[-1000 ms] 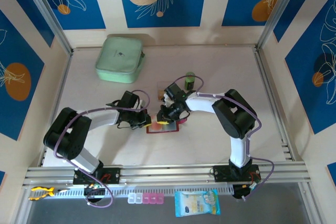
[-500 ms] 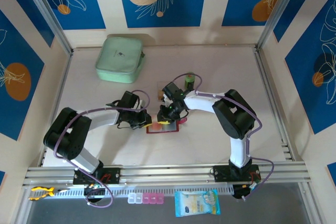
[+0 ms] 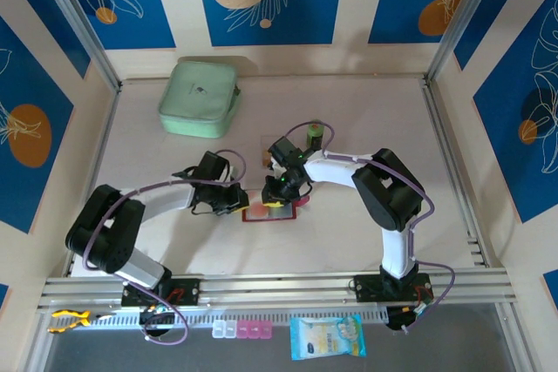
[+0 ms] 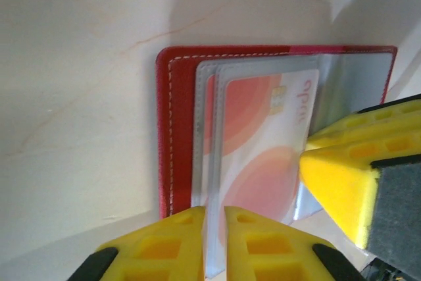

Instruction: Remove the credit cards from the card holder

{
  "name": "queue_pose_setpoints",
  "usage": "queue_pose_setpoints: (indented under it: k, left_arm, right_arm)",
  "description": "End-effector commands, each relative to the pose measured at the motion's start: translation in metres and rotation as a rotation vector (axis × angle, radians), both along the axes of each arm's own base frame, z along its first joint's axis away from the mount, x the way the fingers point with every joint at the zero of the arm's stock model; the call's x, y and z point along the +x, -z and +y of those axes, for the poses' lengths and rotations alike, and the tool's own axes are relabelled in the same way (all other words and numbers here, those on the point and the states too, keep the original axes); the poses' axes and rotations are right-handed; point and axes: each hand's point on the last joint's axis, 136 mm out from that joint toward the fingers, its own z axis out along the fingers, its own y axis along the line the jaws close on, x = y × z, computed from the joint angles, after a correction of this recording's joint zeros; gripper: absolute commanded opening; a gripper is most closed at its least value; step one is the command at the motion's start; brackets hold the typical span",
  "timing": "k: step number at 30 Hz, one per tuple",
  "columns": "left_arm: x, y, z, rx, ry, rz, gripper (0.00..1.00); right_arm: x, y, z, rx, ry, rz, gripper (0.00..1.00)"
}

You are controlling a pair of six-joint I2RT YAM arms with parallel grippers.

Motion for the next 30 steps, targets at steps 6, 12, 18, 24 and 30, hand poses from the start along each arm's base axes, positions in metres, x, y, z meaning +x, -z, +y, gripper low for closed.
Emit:
queue_pose_setpoints:
  k: [6, 12, 18, 24, 30]
  left_arm:
    - [-0.001, 0.012, 0.0, -0.002, 0.013, 0.039, 0.09]
    - [-0.003, 0.016, 0.002, 0.012, 0.012, 0.051, 0.08]
    - [-0.003, 0.015, 0.003, 0.014, 0.013, 0.052, 0.07]
    - [-0.002, 0.014, 0.003, 0.018, 0.015, 0.049, 0.06]
    - [-0.002, 0.014, 0.003, 0.019, 0.014, 0.049, 0.05]
  right_arm:
    - [-0.003, -0.011, 0.002, 0.024, 0.002, -0.001, 0.22]
    - [-0.001, -0.018, 0.004, 0.059, 0.008, -0.006, 0.22]
    - [0.0, -0.017, 0.002, 0.069, 0.018, 0.003, 0.21]
    - [0.001, -0.014, -0.007, 0.027, 0.043, 0.001, 0.22]
    - [0.002, -0.025, -0.003, 0.074, 0.044, -0.023, 0.22]
